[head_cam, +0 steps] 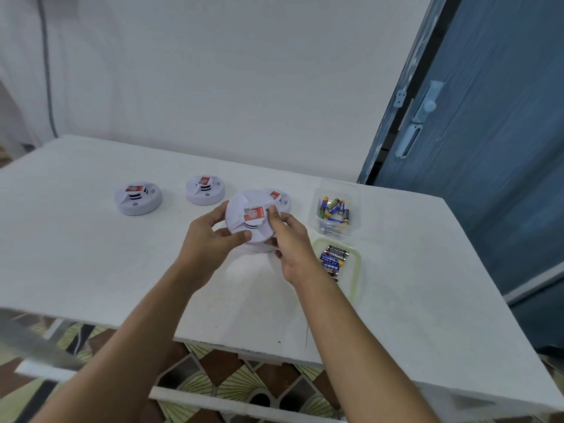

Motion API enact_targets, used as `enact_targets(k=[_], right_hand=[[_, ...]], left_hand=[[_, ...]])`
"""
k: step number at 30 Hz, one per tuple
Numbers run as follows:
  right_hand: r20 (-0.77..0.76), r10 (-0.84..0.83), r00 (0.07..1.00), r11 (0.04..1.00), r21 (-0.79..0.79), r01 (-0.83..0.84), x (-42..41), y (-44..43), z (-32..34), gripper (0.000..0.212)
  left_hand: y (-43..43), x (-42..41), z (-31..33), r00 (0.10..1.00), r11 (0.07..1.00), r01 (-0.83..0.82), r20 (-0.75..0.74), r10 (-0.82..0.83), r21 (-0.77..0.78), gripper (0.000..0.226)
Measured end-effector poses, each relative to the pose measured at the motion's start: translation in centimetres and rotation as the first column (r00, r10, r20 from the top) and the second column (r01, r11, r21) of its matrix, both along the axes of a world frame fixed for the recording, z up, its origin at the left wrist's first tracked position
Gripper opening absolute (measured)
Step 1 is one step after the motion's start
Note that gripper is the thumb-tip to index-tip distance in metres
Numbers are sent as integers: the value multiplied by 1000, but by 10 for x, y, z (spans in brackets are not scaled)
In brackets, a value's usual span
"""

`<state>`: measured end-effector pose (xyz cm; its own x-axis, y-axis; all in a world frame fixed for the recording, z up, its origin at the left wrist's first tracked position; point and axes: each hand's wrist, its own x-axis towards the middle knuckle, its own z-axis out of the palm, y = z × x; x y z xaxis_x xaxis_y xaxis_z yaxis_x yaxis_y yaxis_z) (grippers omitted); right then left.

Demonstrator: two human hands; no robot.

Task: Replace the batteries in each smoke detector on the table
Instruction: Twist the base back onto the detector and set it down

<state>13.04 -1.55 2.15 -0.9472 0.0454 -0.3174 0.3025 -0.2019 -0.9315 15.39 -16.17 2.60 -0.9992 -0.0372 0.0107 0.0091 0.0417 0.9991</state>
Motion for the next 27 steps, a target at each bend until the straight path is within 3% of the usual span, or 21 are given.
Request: enact_targets(k=[14, 20, 22, 24, 25, 27], right_hand=[[6, 50, 999, 998, 32, -50, -16, -15, -6, 26], [-69, 88, 994, 976, 206, -72, -24, -18, -2, 32], [-119, 101, 988, 963, 261, -67, -28, -20, 0, 28], [-161, 130, 978, 949, 306, -76, -31, -24, 1, 28], [-166, 151, 975, 935, 344, -87, -33, -27, 1, 30], [-165, 199, 966, 895, 433, -111, -38, -30, 2, 29]], left_hand=[[-20, -12, -6, 1000, 1000, -7, -17, 7, -1, 62], [-32, -17, -8, 994, 995, 99, -46, -99, -17, 65], [-35, -21, -11, 991, 986, 122, -48, -128, -110, 82], [-36, -26, -15, 995, 930, 42, -69, -72, -365, 101], [-39, -31, -18, 993, 899, -1, -106, -50, -437, 102], [-43, -37, -24, 986, 903, -60, -167, -13, -426, 86]])
